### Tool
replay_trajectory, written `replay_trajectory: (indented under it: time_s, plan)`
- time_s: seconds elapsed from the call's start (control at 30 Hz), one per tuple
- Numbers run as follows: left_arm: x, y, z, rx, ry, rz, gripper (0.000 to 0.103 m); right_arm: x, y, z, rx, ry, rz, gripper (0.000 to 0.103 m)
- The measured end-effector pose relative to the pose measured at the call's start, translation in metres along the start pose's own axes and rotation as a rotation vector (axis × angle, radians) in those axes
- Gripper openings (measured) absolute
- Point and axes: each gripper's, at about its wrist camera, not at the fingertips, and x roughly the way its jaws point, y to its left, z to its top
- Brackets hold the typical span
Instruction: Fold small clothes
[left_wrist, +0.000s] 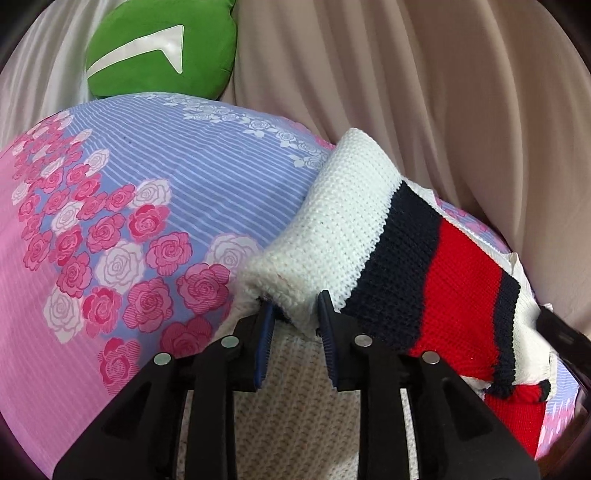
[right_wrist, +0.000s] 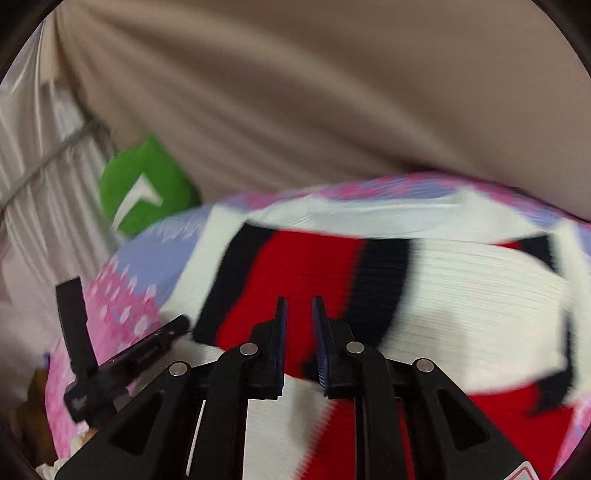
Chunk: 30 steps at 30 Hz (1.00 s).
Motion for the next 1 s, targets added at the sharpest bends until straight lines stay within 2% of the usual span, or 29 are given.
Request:
replay_trajectory:
  time_s: [0.07,0.13,0.17,0.2,0.3,0.37,0.47,0.53,0.6,0.67,0.7,0.77,0.83,0.9,0.93,0.97,1.0]
  plan:
    - [0.005,0.0,0.002,0.007,0.004,0.003,0.024,0.046,0.017,0.012,-0.044,0.078,-0.028,0.014]
    - [0.006,0.0,0.002,0.013,0.006,0.005,0.025,0.077,0.022,0.024,-0.058,0.103,-0.098,0.012]
    - [0.005,-0.001,0.002,0.016,0.006,0.006,0.025,0.09,0.02,0.032,-0.048,0.099,-0.12,0.005]
    - [0.006,-0.001,0.002,0.019,0.007,0.009,0.025,0.092,0.017,0.037,-0.034,0.079,-0.108,0.002]
    - [0.006,-0.002,0.002,0.027,0.008,0.008,0.025,0.096,0.01,0.061,0.031,0.041,-0.105,0.001]
    - [0.006,-0.001,0.003,0.023,0.008,-0.001,0.025,0.079,0.001,0.064,0.088,0.019,-0.063,0.002]
    - [0.007,0.001,0.003,0.02,0.009,-0.009,0.025,0.032,-0.018,0.047,0.076,-0.066,-0.069,0.018]
    - [0.007,0.001,0.003,0.023,0.008,-0.006,0.025,-0.013,-0.052,0.024,0.09,-0.133,-0.132,0.036]
    - [0.007,0.0,0.002,0.027,0.007,-0.003,0.025,-0.046,-0.082,0.007,0.13,-0.171,-0.206,0.043]
    - [0.008,-0.001,0.002,0.032,0.006,0.003,0.025,-0.082,-0.125,-0.016,0.187,-0.203,-0.317,0.048]
    - [0.008,-0.002,0.002,0.036,0.005,0.009,0.025,-0.094,-0.141,-0.026,0.22,-0.204,-0.36,0.053]
    - [0.009,-0.003,0.002,0.043,0.004,0.018,0.025,-0.108,-0.174,-0.041,0.301,-0.175,-0.385,0.055]
    - [0.009,-0.003,0.002,0.047,0.003,0.023,0.025,-0.106,-0.192,-0.049,0.347,-0.13,-0.337,0.055]
    - [0.009,-0.002,0.002,0.047,0.003,0.02,0.025,-0.094,-0.189,-0.049,0.334,-0.101,-0.304,0.055]
    - [0.009,-0.002,0.002,0.048,0.004,0.018,0.025,-0.092,-0.185,-0.047,0.308,-0.094,-0.309,0.047]
    - [0.008,-0.002,0.002,0.051,0.004,0.017,0.025,-0.089,-0.178,-0.044,0.276,-0.085,-0.292,0.033]
    - [0.008,-0.002,0.002,0.051,0.005,0.015,0.025,-0.089,-0.17,-0.038,0.256,-0.078,-0.25,0.008]
